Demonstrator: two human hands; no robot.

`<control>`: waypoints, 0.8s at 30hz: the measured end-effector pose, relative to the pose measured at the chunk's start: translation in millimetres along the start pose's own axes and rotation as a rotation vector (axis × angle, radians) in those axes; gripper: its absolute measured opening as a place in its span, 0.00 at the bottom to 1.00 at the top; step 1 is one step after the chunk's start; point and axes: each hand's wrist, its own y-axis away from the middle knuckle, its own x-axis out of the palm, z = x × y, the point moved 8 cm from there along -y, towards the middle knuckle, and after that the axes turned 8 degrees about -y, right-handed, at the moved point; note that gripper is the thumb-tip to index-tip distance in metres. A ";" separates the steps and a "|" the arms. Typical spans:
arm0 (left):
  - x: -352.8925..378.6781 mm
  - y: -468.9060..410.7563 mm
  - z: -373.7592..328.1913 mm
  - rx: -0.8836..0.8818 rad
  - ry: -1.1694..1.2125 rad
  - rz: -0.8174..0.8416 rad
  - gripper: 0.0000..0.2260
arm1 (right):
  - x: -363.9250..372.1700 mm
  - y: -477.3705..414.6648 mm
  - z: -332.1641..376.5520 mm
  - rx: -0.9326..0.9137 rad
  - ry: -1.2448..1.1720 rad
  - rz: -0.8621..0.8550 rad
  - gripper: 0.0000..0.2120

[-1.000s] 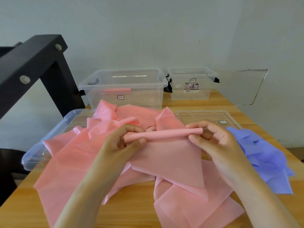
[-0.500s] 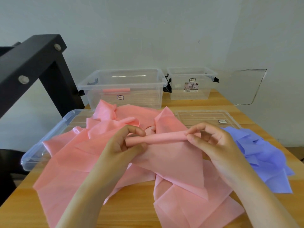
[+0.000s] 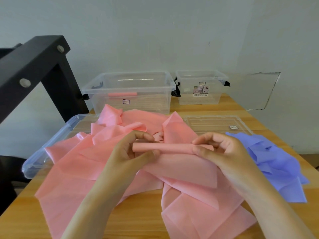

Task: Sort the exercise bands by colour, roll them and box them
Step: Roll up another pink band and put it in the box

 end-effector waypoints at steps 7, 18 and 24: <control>0.6 1.6 -1.1 -0.017 -0.100 0.004 0.11 | 3.6 1.1 4.5 -0.059 -0.064 0.048 0.13; 0.1 1.9 0.1 -0.049 -0.188 -0.037 0.14 | 6.8 1.7 4.6 -0.069 -0.059 0.069 0.16; -3.6 0.3 -9.2 0.044 -0.040 -0.067 0.13 | 7.5 2.5 -3.3 0.015 -0.015 0.086 0.10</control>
